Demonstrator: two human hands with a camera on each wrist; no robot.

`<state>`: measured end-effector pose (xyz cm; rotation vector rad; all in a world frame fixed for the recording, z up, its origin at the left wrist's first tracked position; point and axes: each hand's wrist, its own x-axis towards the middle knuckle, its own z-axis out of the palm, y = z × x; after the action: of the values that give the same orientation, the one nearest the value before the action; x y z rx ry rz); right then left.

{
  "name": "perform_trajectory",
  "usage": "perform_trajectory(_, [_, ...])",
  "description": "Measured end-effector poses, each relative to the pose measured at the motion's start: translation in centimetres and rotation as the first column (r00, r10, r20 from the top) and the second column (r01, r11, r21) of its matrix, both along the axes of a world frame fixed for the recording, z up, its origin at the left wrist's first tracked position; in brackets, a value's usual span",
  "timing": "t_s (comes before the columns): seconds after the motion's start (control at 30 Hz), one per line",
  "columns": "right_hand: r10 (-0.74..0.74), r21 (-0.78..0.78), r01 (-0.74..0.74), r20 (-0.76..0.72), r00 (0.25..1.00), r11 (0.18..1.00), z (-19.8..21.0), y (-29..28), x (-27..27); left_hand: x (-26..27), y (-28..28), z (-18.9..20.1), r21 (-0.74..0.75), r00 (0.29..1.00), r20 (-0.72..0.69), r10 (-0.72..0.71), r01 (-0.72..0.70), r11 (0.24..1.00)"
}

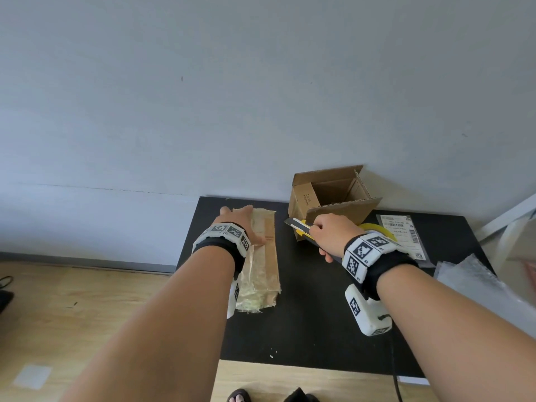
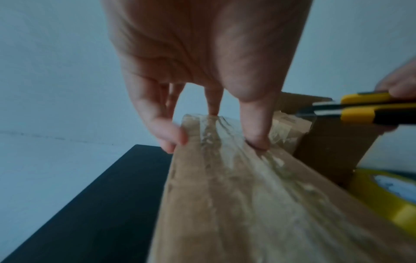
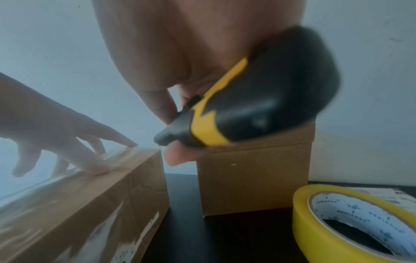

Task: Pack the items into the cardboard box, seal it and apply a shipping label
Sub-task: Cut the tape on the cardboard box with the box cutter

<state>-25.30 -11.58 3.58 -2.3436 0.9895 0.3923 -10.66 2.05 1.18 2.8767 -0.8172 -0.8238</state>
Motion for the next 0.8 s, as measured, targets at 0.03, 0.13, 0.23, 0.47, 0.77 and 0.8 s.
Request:
perform_trajectory(0.03, [-0.003, 0.004, 0.003, 0.005, 1.0, 1.0, -0.1, 0.1, 0.0, -0.1, 0.1, 0.0, 0.005, 0.999, 0.017, 0.037, -0.037, 0.999])
perform_trajectory(0.13, [-0.003, 0.0, 0.003, 0.013, 1.0, 1.0, -0.2, 0.0, -0.1, -0.1, 0.4, -0.1, -0.02, 0.982, 0.058, 0.177, -0.176, 0.984])
perform_trajectory(0.23, [0.012, -0.012, -0.012, 0.006, 1.0, 1.0, -0.2, -0.1, -0.3, 0.3, 0.5, -0.2, 0.018, 0.965, 0.24, 0.103, -0.11, 0.994])
perform_trajectory(0.47, [-0.023, 0.023, 0.023, 0.014, 1.0, 0.999, -0.5, -0.4, -0.3, 0.6, 0.1, -1.4, 0.111, 0.985, 0.081, -0.149, 0.14, 0.984])
perform_trajectory(0.77, [-0.088, 0.068, 0.09, -0.023, 0.996, 0.994, -1.4, -0.7, -0.1, 0.8, 0.9, -0.8, 0.125, 0.992, 0.122, 0.028, -0.044, 0.991])
perform_trajectory(0.8, [-0.09, 0.076, 0.091, -0.025, 0.996, 0.993, -1.5, -0.7, 0.0, 0.8, 0.6, -0.8, 0.134, 0.994, 0.092, -0.053, 0.04, 0.99])
